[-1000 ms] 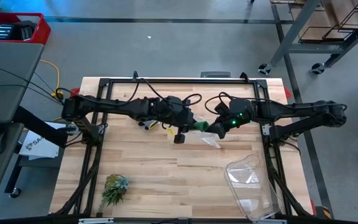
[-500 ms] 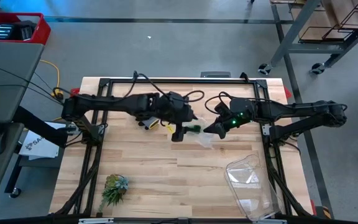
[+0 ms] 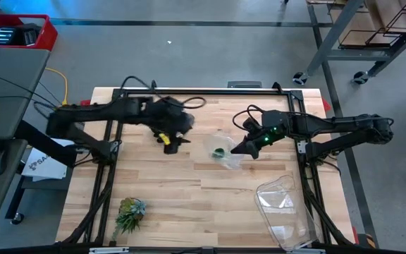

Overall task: Roll bandage
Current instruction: Close the transparent zip bag

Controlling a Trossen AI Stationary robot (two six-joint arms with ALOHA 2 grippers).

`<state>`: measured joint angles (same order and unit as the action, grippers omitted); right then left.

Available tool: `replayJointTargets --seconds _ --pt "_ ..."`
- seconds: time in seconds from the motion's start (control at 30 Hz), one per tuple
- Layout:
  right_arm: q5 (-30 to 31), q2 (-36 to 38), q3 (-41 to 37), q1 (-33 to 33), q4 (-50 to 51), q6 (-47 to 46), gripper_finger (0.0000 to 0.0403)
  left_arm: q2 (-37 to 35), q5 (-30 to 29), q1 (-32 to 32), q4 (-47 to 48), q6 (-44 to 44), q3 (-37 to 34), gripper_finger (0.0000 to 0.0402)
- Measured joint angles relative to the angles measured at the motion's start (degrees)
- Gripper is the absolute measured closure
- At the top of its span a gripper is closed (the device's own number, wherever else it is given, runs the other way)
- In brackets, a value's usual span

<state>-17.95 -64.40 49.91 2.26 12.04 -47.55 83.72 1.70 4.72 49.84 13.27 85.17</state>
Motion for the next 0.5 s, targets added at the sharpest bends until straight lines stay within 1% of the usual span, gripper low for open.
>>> replayJointTargets --seconds 0.07,0.13,0.23,0.3,0.4,0.5 --pt "-1.55 0.00 0.00 0.00 -1.09 0.03 0.0403 -4.77 0.17 0.63 -6.57 -2.13 -7.82 0.0158" --pt "-2.54 0.00 0.00 0.00 -1.19 0.04 0.0403 -8.47 -0.99 0.69 -15.21 -3.76 -14.31 0.0158" --pt "-2.91 0.00 0.00 0.00 -1.19 -0.07 0.0403 -10.89 -3.73 0.86 -27.05 -4.63 -20.28 0.0158" --pt "-3.10 0.00 0.00 0.00 -1.23 -0.14 0.0403 -10.83 -2.65 0.92 -30.83 -4.68 -21.35 0.0158" --pt "-3.32 0.00 0.00 0.00 -2.29 -0.35 0.0403 -9.34 1.44 0.38 -31.78 -2.78 -21.40 0.0158" --pt "-4.05 0.00 0.00 0.00 -4.23 -0.40 0.0403 -7.68 1.84 0.25 -32.23 -1.72 -21.50 0.0158"
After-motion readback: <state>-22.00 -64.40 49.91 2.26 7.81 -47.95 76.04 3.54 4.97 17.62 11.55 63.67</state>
